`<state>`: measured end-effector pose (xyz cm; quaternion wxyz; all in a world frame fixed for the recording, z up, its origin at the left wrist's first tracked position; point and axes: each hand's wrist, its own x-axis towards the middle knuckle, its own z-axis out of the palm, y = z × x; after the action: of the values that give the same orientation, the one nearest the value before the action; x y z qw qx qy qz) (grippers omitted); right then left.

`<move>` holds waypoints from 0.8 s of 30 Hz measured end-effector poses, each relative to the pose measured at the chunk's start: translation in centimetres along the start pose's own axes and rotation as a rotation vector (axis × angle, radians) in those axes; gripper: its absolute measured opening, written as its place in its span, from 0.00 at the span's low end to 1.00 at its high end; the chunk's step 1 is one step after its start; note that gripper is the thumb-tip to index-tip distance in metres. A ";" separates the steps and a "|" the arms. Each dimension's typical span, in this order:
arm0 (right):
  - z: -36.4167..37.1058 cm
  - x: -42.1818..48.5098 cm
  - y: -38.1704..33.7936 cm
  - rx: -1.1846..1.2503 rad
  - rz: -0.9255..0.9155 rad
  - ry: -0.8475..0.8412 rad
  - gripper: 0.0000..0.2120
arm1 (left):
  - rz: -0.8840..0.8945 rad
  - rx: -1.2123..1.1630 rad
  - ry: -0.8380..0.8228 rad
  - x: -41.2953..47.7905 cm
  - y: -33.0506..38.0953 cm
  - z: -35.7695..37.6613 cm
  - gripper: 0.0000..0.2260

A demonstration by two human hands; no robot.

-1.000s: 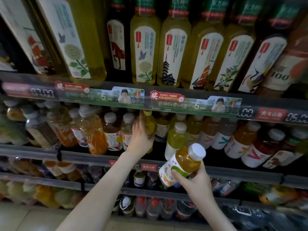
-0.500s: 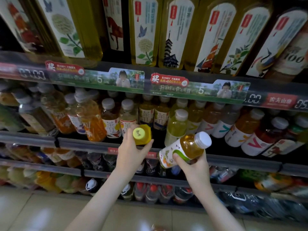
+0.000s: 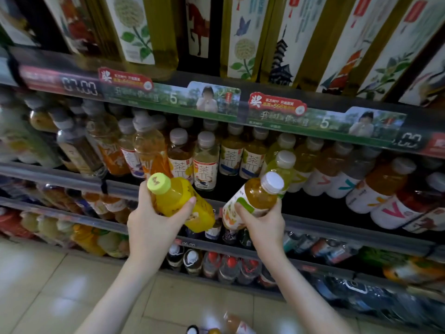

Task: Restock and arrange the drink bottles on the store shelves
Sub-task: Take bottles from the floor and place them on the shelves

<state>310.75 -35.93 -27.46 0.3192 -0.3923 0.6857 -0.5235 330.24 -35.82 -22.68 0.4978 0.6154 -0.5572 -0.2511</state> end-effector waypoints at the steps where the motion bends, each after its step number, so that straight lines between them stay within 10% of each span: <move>1: 0.9 0.3 -0.2 0.011 -0.010 0.011 0.30 | -0.005 0.020 -0.005 0.0 -0.4 -0.5 0.26; 24: 6.9 5.3 -1.0 -0.104 -0.171 0.115 0.30 | -0.152 -0.031 -0.101 2.5 -3.5 -1.4 0.20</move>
<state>314.19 -43.92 -28.30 0.2125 -0.4347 0.6931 -0.5343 333.57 -38.14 -24.63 0.4581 0.6346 -0.5294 -0.3273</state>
